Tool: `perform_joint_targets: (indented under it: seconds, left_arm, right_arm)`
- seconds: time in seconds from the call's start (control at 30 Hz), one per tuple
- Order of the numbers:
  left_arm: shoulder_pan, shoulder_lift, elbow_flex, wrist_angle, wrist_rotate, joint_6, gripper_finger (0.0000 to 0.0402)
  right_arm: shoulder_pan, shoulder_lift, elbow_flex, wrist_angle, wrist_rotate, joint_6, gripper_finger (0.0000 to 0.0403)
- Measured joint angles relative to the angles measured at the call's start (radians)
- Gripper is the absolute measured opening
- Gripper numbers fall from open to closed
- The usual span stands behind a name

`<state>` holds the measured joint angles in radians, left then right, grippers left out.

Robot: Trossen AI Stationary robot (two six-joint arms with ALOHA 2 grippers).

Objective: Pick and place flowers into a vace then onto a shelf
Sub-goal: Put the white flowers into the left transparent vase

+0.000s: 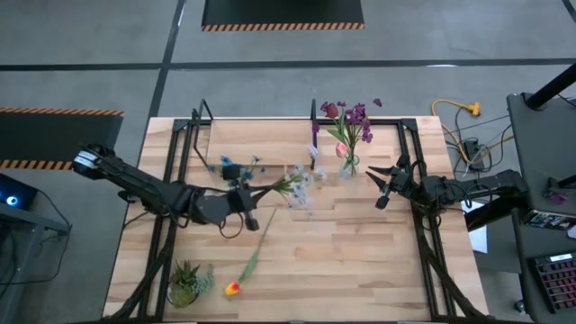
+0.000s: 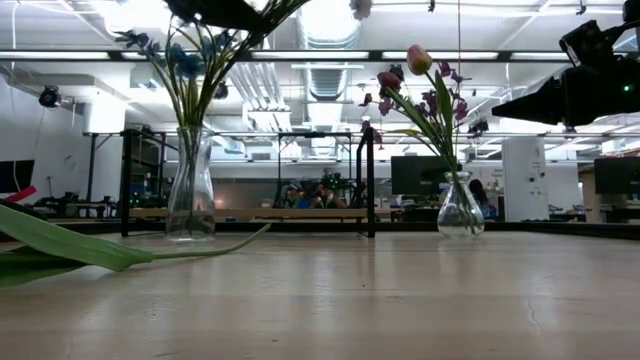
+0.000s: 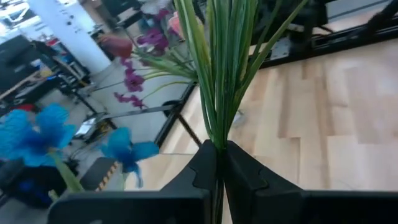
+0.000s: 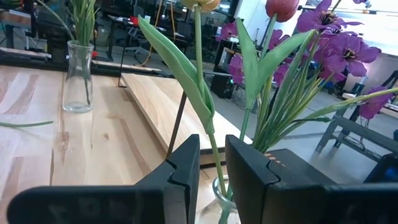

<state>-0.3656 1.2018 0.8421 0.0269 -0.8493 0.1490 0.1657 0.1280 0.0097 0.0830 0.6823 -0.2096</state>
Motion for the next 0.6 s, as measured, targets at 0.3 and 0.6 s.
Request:
perform_joint_targets:
  seconds: [0.3, 0.6]
  left_arm:
    - [0.0, 0.0, -0.058, 0.09, -0.051, 0.0, 0.0]
    - [-0.012, -0.049, -0.028, 0.206, 0.036, 0.075, 0.0]
  right_arm:
    - [0.0, 0.0, 0.0, 0.0, 0.0, 0.0, 0.0068]
    - [0.0, 0.0, 0.0, 0.0, 0.0, 0.0, 0.0068]
